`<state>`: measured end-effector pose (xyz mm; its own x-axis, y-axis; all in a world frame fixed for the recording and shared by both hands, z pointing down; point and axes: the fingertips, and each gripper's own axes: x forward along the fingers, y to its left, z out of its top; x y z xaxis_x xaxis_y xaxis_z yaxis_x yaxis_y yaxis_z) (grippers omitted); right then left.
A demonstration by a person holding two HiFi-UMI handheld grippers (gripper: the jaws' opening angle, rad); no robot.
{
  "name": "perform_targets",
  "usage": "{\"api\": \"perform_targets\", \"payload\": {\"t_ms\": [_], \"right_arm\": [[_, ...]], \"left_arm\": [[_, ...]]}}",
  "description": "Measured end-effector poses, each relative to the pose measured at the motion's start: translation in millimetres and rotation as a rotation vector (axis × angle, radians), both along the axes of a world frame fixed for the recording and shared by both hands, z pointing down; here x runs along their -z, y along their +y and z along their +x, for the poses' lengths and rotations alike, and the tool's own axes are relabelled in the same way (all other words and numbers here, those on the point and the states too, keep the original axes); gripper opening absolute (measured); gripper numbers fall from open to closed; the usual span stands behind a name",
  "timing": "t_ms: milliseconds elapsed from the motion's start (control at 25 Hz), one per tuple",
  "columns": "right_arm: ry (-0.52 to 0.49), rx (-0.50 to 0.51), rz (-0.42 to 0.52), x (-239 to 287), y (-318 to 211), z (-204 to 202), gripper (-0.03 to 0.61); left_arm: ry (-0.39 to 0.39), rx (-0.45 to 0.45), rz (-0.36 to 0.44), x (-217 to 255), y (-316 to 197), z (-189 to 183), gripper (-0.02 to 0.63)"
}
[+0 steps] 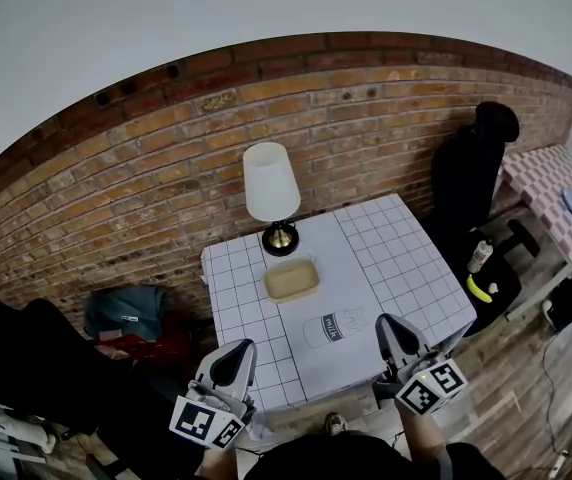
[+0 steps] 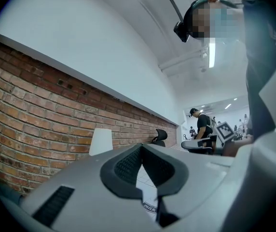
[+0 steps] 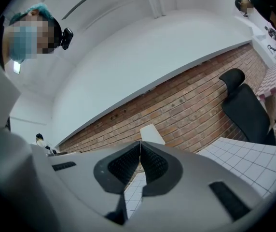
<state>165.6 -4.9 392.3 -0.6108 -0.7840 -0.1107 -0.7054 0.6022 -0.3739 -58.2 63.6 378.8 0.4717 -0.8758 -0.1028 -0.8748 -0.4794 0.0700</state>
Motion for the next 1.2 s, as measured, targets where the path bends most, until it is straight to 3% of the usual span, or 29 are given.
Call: {"api": "perform_targets", "payload": {"t_ms": [520, 1200], "right_arm": [[0.001, 0.077, -0.034, -10.5, -51.2, 15.5, 0.005], [-0.027, -0.019, -0.059, -16.6, -69.1, -48.2, 0.005]], "left_arm": [[0.002, 0.095, -0.047, -13.2, -34.5, 16.1, 0.011], [0.005, 0.012, -0.065, -14.9, -81.3, -55.2, 0.010]]}}
